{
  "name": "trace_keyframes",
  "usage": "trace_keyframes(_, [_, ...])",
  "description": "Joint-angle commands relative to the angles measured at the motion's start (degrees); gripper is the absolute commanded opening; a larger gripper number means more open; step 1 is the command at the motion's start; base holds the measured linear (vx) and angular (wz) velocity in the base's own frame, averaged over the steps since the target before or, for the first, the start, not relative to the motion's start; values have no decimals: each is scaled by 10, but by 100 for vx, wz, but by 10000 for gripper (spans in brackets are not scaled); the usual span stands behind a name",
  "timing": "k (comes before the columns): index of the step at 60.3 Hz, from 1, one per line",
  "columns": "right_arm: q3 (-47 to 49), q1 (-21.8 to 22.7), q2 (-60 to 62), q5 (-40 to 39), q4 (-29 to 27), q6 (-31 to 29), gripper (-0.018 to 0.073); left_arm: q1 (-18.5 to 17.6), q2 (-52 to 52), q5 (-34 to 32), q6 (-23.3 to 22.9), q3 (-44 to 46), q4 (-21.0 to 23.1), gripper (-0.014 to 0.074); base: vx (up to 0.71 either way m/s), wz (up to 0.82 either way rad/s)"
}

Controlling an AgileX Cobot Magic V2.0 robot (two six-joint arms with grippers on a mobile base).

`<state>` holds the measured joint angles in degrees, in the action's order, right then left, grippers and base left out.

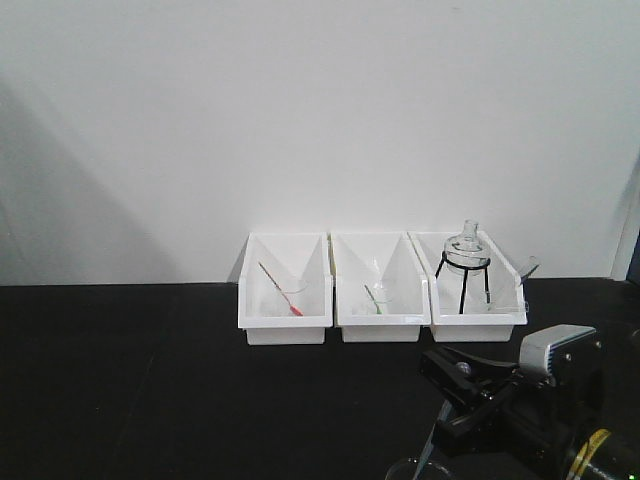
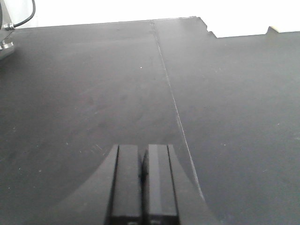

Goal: Grab transparent chemical and place on left bench
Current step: 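Lower the pipette into the empty glass beaker and open the right gripper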

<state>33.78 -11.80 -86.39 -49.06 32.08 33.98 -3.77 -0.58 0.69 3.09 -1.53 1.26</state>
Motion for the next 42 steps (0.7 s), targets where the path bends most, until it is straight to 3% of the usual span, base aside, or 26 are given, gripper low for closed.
trace_keyframes(1, [18, -1, -5, -42, -32, -16, 13, -1, -11, -45, -4, -9, 0, -3, 0, 0])
trace_keyframes(12, [18, -1, -43, -43, -34, -26, 111, -1, -11, -45, -4, -9, 0, -3, 0, 0])
trace_keyframes(31, [18, -1, -56, -45, -31, -25, 435, -1, -11, -45, -4, -9, 0, -3, 0, 0])
trace_keyframes(42, [18, -1, -53, -45, -22, -25, 479, -1, -11, -45, -4, -9, 0, -3, 0, 0])
